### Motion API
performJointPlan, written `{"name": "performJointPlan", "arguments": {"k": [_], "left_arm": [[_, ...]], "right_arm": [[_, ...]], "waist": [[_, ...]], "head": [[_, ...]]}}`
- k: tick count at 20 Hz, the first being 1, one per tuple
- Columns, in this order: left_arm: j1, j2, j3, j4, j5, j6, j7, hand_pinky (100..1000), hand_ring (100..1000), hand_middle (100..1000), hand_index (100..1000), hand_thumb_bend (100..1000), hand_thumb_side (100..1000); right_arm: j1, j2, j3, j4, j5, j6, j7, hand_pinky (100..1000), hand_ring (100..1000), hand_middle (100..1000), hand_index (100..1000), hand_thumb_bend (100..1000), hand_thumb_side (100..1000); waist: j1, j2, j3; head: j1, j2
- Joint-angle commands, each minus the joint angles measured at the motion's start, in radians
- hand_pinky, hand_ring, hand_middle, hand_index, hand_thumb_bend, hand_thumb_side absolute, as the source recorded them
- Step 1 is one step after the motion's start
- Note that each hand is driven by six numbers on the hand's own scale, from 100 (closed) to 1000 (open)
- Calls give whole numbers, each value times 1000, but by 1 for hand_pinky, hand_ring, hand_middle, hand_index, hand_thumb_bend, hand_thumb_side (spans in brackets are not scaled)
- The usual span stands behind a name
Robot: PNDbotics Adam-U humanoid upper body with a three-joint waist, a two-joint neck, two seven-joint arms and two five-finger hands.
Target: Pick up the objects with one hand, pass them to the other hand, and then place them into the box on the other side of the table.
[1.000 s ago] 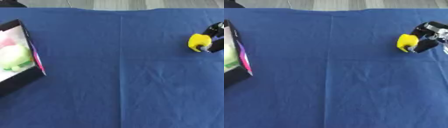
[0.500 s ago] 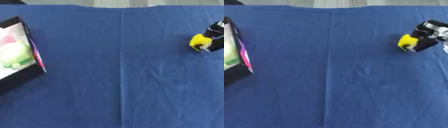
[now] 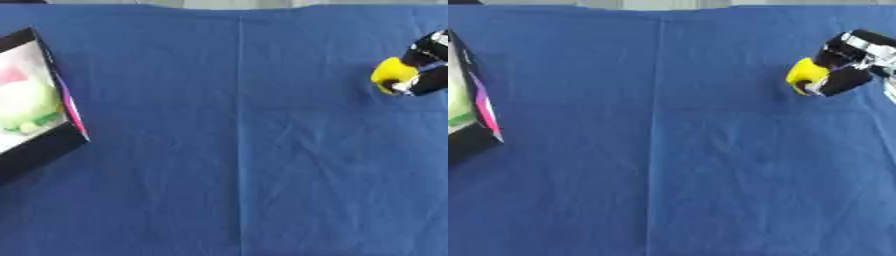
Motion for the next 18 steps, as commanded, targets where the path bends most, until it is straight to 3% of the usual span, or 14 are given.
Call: {"name": "performJointPlan", "arguments": {"k": [1,3,4,5,11,18], "left_arm": [[-2,28,15,-7,-1,3,2,938,745,731,753,100,771],[1,30,15,-7,-2,3,1,938,745,730,753,100,769],[2,32,15,-8,-2,3,1,937,745,730,753,100,780],[4,33,16,-8,-2,3,1,938,745,730,753,100,767],[7,45,17,-10,-2,4,-2,936,746,730,753,100,752],[1,62,17,-12,1,8,-10,933,746,729,754,100,733]], "right_arm": [[2,-55,-12,-55,-25,5,-23,835,677,371,431,359,100],[11,-58,-20,-84,-48,2,-39,831,677,368,432,356,100],[17,-59,-24,-104,-62,-2,-48,831,678,369,434,423,100],[25,-59,-28,-127,-78,-8,-60,829,678,368,435,354,100],[66,-17,-43,-286,-179,-28,-182,824,678,365,445,332,100],[41,45,-3,-310,-260,-90,-304,812,671,358,445,313,100]], "waist": [[-4,-44,-4],[-3,-49,-8],[-2,-52,-11],[-2,-55,-14],[7,-78,-35],[23,-111,-54]], "head": [[7,7],[11,11],[13,14],[15,16],[34,32],[63,53]]}}
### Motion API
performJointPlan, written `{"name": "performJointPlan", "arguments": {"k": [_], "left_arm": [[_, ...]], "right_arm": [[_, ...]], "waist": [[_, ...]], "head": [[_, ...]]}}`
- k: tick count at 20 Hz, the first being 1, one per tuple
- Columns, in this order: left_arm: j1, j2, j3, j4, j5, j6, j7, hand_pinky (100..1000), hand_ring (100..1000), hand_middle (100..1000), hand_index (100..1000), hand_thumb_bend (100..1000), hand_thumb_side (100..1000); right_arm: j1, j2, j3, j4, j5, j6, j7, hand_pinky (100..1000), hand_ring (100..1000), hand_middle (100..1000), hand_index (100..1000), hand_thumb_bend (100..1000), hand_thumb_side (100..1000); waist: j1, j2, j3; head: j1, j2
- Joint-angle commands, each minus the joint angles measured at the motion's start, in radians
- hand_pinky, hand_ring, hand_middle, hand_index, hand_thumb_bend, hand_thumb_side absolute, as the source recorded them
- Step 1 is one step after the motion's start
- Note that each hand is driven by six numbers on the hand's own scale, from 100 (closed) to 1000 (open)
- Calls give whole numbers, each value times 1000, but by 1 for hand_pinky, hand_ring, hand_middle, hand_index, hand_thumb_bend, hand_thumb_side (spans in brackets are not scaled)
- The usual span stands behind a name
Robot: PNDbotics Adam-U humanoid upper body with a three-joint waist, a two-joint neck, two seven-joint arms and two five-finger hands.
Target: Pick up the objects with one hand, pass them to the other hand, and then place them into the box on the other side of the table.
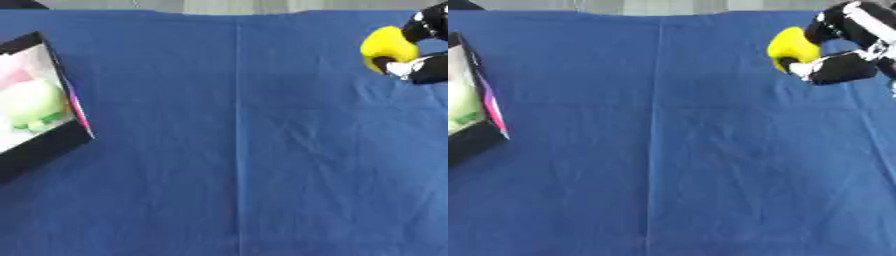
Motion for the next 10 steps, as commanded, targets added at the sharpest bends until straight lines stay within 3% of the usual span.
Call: {"name": "performJointPlan", "arguments": {"k": [1,3,4,10], "left_arm": [[-17,45,15,-14,1,2,-5,932,746,729,754,100,728],[-24,52,15,-17,2,3,-8,931,746,729,754,100,722],[-28,55,15,-18,2,3,-10,930,746,729,755,100,718],[-74,85,9,-20,0,10,-30,924,748,732,759,100,693]], "right_arm": [[-25,11,8,-20,-36,-27,-50,806,669,357,445,302,100],[-46,45,19,-20,-54,-38,-82,798,667,357,445,321,100],[-56,63,26,-20,-62,-43,-99,796,667,356,445,280,100],[-111,189,83,-20,-78,-68,-207,778,656,358,449,247,100]], "waist": [[16,-42,-3],[18,-52,-8],[19,-56,-10],[23,-74,-17]], "head": [[16,13],[23,18],[26,21],[42,39]]}}
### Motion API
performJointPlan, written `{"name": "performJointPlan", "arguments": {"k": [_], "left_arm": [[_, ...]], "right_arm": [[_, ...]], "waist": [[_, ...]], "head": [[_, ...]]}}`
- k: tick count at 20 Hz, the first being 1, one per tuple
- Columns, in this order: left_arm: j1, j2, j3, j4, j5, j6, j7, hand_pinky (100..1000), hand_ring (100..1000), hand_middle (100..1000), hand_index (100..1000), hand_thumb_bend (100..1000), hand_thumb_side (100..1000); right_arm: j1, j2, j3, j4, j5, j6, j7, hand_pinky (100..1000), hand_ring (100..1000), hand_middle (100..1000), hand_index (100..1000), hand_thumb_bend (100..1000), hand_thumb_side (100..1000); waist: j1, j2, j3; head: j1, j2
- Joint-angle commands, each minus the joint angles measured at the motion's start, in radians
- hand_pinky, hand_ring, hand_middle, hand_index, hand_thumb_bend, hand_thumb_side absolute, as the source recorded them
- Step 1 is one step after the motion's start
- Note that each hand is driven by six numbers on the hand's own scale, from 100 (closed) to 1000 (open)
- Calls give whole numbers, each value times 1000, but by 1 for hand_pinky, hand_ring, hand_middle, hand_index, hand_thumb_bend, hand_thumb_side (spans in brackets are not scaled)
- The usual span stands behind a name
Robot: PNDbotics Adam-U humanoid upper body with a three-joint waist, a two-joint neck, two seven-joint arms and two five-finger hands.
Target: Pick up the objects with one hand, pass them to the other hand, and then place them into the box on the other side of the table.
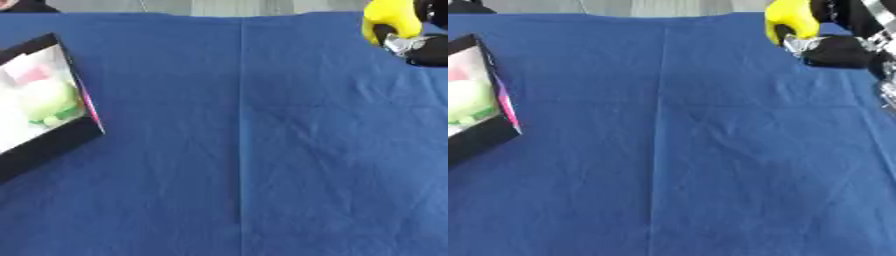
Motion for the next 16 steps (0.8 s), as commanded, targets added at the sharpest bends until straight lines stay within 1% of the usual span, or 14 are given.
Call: {"name": "performJointPlan", "arguments": {"k": [1,6,8,12,16], "left_arm": [[-34,52,8,-14,-1,2,-14,924,748,732,759,100,693],[-76,80,0,-29,-9,8,-38,919,751,735,763,100,670],[-89,87,-3,-33,-12,11,-47,918,751,735,763,100,666],[-116,96,-17,-42,-22,19,-75,910,751,736,767,100,662],[-152,104,-44,-52,-41,39,-133,905,753,738,778,100,668]], "right_arm": [[-28,39,24,-16,-7,-12,-60,778,656,358,449,247,100],[-55,129,83,-16,33,-22,-135,768,642,360,452,229,100],[-62,155,108,-16,53,-26,-158,768,641,361,452,227,100],[-78,194,154,-16,107,-41,-184,768,638,363,454,222,100],[-95,215,203,-16,162,-44,-185,770,639,366,456,224,100]], "waist": [[13,-37,-1],[14,-44,-3],[14,-47,-4],[14,-53,-5],[14,-63,-1]], "head": [[8,11],[13,19],[15,19],[16,19],[16,19]]}}
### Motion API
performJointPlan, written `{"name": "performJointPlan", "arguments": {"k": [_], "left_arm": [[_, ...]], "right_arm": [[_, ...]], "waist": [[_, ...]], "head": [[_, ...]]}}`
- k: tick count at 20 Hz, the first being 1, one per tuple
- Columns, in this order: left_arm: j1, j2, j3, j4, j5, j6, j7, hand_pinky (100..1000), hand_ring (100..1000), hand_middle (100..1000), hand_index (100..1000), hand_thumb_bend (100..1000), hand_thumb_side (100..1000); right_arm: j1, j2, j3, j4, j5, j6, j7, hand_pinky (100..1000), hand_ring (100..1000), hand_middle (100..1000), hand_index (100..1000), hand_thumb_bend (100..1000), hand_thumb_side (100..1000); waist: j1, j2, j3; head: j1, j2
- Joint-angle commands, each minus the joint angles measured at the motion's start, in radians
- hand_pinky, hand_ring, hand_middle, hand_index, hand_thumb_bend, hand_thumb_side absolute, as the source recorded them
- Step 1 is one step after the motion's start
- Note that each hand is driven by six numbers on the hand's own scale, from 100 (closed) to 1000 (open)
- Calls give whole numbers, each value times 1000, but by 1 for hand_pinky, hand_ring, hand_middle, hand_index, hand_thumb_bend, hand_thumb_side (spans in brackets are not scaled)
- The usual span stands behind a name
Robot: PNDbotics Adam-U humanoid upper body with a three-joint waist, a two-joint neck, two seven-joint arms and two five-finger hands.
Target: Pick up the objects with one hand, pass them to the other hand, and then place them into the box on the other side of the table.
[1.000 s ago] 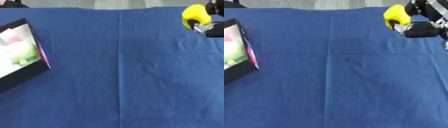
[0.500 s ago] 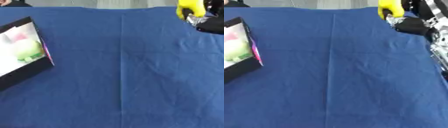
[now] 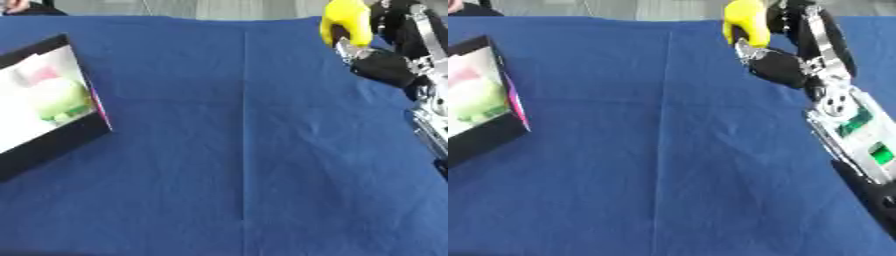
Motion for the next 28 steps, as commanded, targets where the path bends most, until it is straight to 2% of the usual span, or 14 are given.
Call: {"name": "performJointPlan", "arguments": {"k": [1,14,19,23,28], "left_arm": [[-39,40,-13,-19,-15,17,-51,904,754,739,781,100,676],[-160,43,-140,-53,-69,136,-338,899,772,761,830,100,727],[-209,17,-198,-53,-138,184,-487,902,786,776,852,100,755],[-240,-9,-247,-53,-200,219,-600,919,806,796,865,100,823],[-268,-42,-289,-53,-256,256,-676,922,813,801,868,100,853]], "right_arm": [[-23,3,30,-15,41,-1,-1,771,639,367,457,226,100],[-68,45,138,-13,81,31,56,776,640,374,465,235,100],[-86,55,173,-5,105,29,91,778,640,374,466,238,100],[-103,65,193,8,124,23,104,779,639,375,466,239,100],[-118,70,207,12,143,13,110,780,638,376,466,239,100]], "waist": [[13,-38,3],[14,-53,17],[15,-54,24],[17,-54,29],[19,-54,35]], "head": [[1,6],[2,6],[1,6],[2,6],[1,6]]}}
